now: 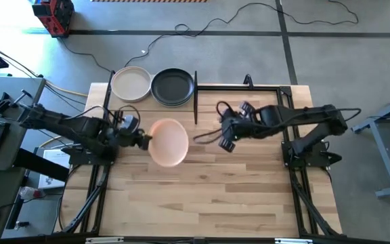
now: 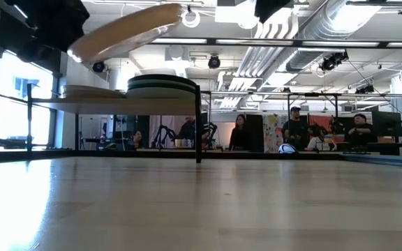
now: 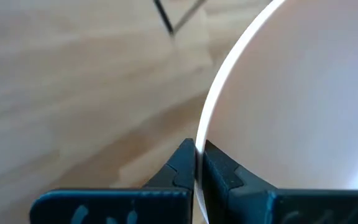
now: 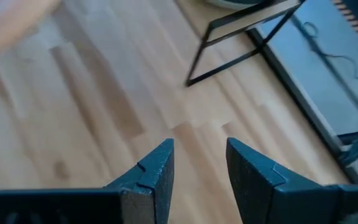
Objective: Place and stack plates onto a shelf
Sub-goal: Stack the light orange plate on top of the gray plate on the shelf
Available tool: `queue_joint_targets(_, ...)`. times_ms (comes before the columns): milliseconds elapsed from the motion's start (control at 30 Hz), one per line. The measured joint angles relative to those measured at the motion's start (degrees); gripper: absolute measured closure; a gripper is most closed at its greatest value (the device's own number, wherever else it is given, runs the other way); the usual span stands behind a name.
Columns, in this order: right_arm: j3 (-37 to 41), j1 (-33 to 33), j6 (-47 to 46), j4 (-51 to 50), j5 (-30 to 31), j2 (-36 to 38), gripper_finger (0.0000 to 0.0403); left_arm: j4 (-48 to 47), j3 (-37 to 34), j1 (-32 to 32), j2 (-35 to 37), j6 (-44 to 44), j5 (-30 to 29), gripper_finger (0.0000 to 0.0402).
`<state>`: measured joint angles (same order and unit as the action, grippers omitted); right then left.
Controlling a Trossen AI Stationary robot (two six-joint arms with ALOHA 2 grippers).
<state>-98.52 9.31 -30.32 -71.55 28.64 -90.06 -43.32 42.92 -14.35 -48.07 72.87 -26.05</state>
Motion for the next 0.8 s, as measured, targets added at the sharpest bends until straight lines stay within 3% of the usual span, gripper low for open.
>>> queue_joint_targets(200,0.0,-6.5,10.8,0.0,-0.5,0.0,0.0277,2.7,1.9,7.1,0.4,-3.5,-1.6,0.0401)
queue_joint_targets(400,0.0,-13.2,20.6,0.1,-4.6,0.0,0.0277,3.0,7.1,14.8,-0.2,-10.1,-2.1,0.0401)
queue_joint_targets(800,0.0,-23.0,36.4,0.6,-7.3,0.0,0.0277,2.9,16.6,29.3,-1.3,-18.8,-8.1,0.0401)
